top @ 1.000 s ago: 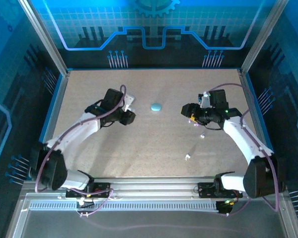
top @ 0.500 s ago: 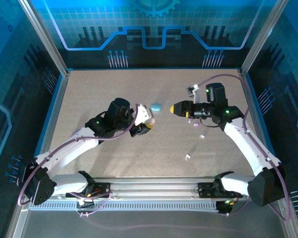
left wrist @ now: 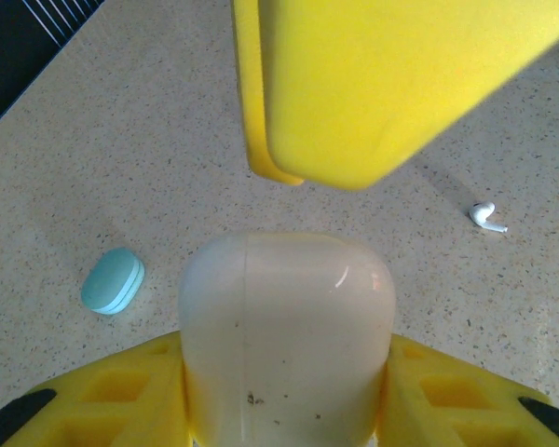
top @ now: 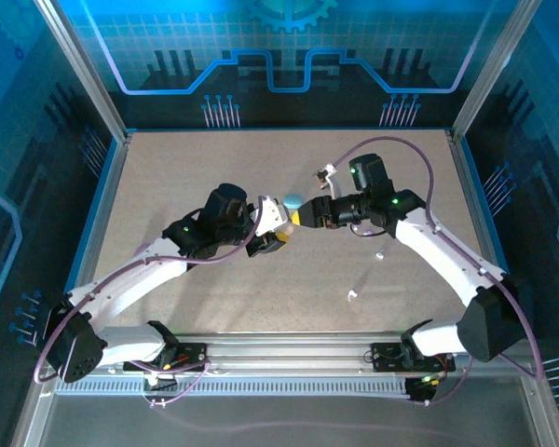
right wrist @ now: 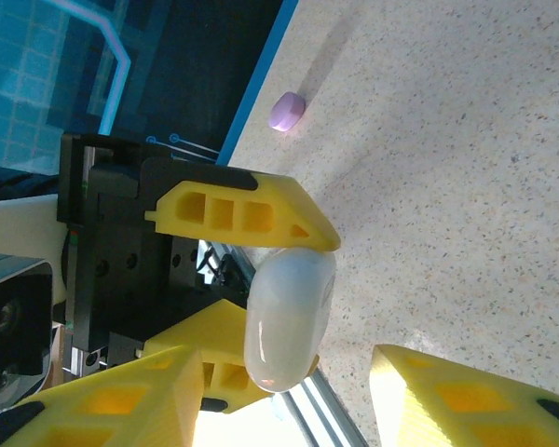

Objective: Insert the wireless bluetooth earbuds into the charging case

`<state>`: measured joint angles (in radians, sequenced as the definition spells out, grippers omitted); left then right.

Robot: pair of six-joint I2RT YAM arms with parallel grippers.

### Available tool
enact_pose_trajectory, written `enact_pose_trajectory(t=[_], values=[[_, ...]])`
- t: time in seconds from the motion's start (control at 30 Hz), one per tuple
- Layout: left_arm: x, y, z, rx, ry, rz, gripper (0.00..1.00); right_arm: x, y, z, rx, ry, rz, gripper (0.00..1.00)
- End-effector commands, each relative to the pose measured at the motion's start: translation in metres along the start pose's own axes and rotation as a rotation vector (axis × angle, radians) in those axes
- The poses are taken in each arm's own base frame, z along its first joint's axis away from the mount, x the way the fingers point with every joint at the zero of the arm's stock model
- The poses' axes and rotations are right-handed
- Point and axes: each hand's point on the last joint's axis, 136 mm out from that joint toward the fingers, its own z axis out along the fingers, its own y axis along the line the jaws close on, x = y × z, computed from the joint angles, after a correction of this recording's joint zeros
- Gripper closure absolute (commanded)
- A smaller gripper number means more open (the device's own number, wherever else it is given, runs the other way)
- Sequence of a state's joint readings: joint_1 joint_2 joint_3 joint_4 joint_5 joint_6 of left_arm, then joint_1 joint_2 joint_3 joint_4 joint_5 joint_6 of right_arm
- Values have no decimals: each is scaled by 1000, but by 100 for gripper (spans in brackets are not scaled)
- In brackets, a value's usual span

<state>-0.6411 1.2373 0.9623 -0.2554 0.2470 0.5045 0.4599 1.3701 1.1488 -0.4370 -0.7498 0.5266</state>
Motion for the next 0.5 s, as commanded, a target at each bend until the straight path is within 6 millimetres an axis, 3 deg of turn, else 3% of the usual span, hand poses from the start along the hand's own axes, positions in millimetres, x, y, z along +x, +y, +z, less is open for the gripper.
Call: enact_pose_trajectory(t=[0.0,0.47], values=[[-20,3,-2,-12,-50,37,61,0,14,5,-54,26,-20,49],[-24,2,-3,-10,-59,43,60,3,6,28,-75,80,13,57]])
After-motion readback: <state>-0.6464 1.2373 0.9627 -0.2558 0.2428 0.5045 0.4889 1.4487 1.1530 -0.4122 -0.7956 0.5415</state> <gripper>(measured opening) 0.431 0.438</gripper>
